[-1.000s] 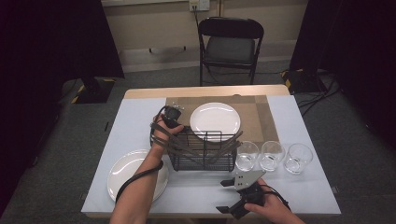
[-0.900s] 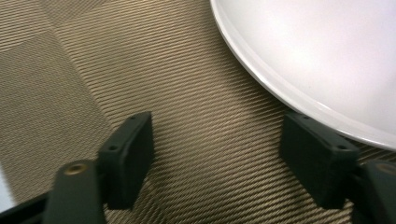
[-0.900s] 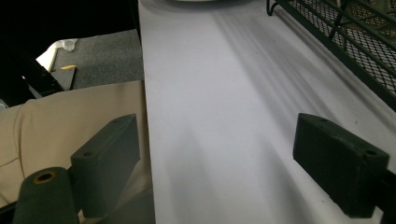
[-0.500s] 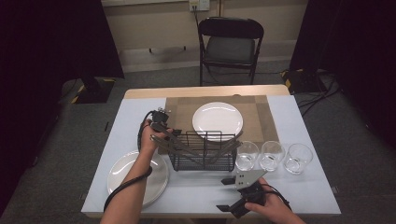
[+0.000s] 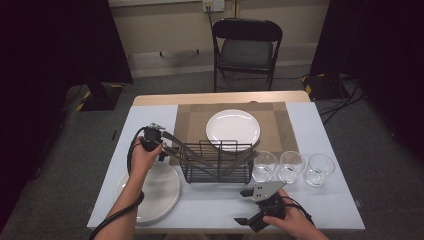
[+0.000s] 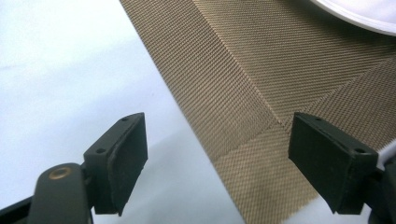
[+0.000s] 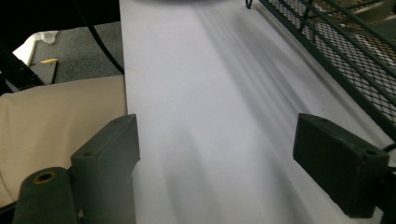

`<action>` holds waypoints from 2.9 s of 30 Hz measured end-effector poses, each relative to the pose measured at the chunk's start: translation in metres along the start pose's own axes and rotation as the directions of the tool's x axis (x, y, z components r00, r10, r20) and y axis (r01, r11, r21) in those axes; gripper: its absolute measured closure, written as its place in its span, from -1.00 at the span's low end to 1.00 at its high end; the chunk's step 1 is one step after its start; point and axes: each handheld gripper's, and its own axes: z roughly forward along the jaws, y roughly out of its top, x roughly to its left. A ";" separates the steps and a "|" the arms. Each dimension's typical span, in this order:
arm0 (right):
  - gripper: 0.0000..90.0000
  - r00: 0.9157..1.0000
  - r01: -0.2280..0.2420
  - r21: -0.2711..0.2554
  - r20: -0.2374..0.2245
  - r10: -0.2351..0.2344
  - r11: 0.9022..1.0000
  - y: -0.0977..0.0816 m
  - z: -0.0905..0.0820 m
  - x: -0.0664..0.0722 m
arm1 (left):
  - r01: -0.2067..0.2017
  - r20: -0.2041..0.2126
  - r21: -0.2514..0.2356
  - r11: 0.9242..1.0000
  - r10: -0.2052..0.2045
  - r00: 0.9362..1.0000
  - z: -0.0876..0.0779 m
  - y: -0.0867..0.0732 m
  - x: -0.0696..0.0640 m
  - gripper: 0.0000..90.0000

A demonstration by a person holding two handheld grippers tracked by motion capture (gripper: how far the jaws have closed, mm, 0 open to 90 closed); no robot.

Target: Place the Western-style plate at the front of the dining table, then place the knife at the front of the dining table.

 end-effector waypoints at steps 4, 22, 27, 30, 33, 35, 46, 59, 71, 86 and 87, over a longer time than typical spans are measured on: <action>-0.70 1.000 -0.011 0.000 0.017 0.011 1.000 -0.001 -0.003 -0.003 | 0.030 0.014 0.001 1.000 -0.030 0.999 -0.007 -0.005 0.000 -0.57; -0.70 0.999 -0.018 0.004 0.041 0.017 1.000 -0.004 -0.010 -0.004 | 0.018 0.038 0.027 0.999 -0.019 0.999 -0.031 -0.017 -0.010 -0.57; -0.70 0.999 -0.016 0.002 0.045 0.016 1.000 -0.004 -0.014 -0.003 | 0.029 0.044 0.030 0.999 -0.030 0.999 -0.038 -0.019 -0.012 -0.57; -0.70 0.999 -0.021 -0.001 0.045 0.022 1.000 -0.005 -0.016 -0.003 | 0.026 0.044 0.036 0.999 -0.027 0.999 -0.040 -0.021 -0.012 -0.57; -0.70 0.999 -0.020 0.005 0.048 0.019 1.000 -0.006 -0.016 -0.004 | 0.026 0.051 0.037 0.999 -0.028 0.998 -0.043 -0.024 -0.013 -0.57; -0.70 0.998 -0.027 0.002 0.048 0.027 1.000 -0.006 -0.016 -0.005 | 0.019 0.057 0.038 0.999 -0.021 0.998 -0.044 -0.025 -0.014 -0.57; -0.70 0.999 -0.021 0.012 0.042 0.021 1.000 -0.006 -0.014 -0.004 | 0.015 0.062 0.034 0.999 -0.017 0.998 -0.058 -0.025 -0.017 -0.57; -0.70 0.999 -0.026 0.014 0.043 0.025 1.000 -0.007 -0.014 -0.004 | -0.001 0.081 0.034 0.999 -0.002 0.997 -0.070 -0.020 -0.020 -0.57; -0.70 0.999 -0.008 0.016 0.044 0.008 1.000 -0.004 -0.016 -0.001 | 0.020 0.093 0.054 0.998 -0.025 0.995 -0.084 -0.014 -0.024 -0.58; -0.70 0.999 -0.010 0.014 0.049 0.009 1.000 -0.005 -0.018 -0.001 | 0.020 0.112 0.052 0.998 -0.025 0.993 -0.106 -0.006 -0.024 -0.55; -0.70 0.999 -0.010 0.014 0.048 0.009 1.000 -0.005 -0.018 -0.001 | 0.016 0.108 0.054 0.998 -0.022 0.994 -0.107 -0.006 -0.024 -0.55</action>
